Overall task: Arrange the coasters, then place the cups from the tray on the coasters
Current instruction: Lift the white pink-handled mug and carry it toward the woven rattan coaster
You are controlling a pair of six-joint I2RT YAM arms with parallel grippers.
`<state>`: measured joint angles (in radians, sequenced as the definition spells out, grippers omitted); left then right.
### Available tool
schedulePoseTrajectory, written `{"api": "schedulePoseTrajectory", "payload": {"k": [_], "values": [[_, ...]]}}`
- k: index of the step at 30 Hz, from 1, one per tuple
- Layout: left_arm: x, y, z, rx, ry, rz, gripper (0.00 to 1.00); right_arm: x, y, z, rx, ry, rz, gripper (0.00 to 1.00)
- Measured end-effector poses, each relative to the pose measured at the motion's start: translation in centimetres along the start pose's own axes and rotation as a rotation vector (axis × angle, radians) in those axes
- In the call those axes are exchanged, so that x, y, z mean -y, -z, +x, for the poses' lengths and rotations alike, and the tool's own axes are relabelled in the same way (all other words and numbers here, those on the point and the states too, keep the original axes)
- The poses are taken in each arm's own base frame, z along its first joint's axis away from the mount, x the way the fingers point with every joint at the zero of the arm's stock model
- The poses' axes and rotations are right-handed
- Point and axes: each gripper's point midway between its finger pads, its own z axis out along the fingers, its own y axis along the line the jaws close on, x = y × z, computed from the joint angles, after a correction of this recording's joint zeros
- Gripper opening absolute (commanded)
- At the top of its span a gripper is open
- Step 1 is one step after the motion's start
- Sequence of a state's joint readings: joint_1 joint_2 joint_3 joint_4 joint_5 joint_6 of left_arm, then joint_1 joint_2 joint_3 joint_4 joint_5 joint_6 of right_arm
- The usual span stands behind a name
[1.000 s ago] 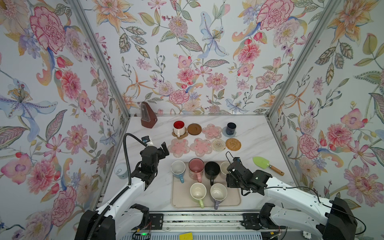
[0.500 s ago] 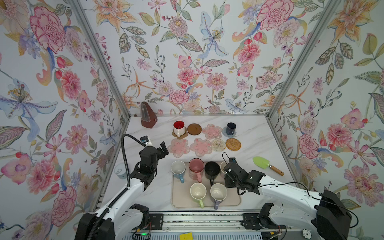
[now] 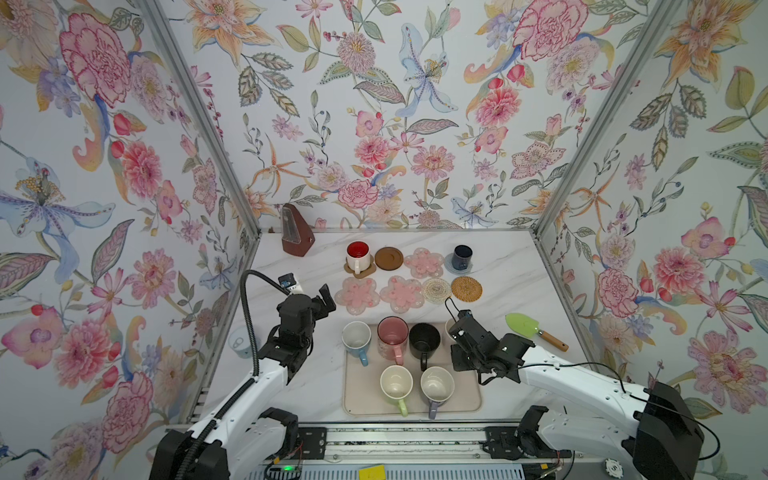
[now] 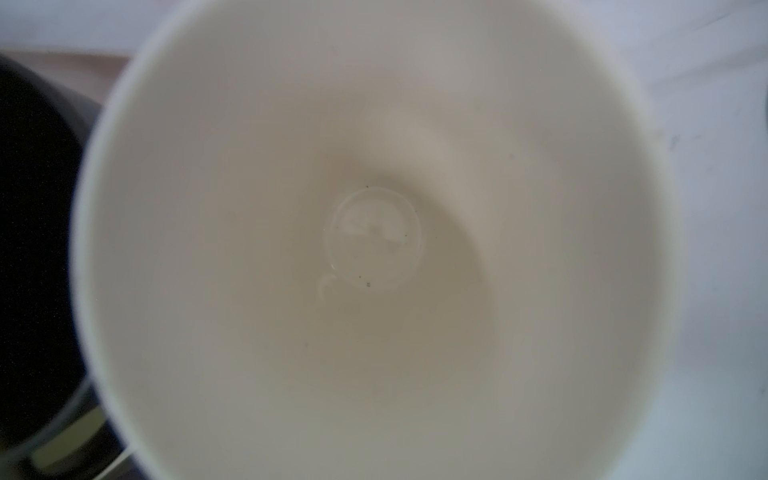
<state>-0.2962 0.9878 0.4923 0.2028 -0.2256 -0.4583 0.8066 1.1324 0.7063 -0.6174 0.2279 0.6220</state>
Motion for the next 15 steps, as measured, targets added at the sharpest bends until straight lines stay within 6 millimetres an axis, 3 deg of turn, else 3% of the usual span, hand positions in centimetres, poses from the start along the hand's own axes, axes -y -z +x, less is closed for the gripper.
{"api": "schedulePoseTrajectory", "payload": {"k": [3, 8, 11, 15], "values": [[0.0, 0.2, -0.2, 0.008, 0.006, 0.002, 0.99, 0.9, 1.3, -2.5, 0.053, -0.03, 0.0, 0.0], [-0.5, 0.3, 0.5, -0.001, 0.01, -0.005, 0.99, 5.1, 2.3, -6.1, 0.117, -0.107, 0.073, 0.0], [-0.8, 0.5, 0.8, -0.003, 0.014, -0.008, 0.99, 7.8, 2.1, -7.9, 0.124, -0.144, 0.129, 0.0], [-0.9, 0.8, 0.7, 0.002, 0.021, -0.009, 0.99, 9.4, 0.6, -9.8, 0.105, -0.138, 0.167, 0.0]]}}
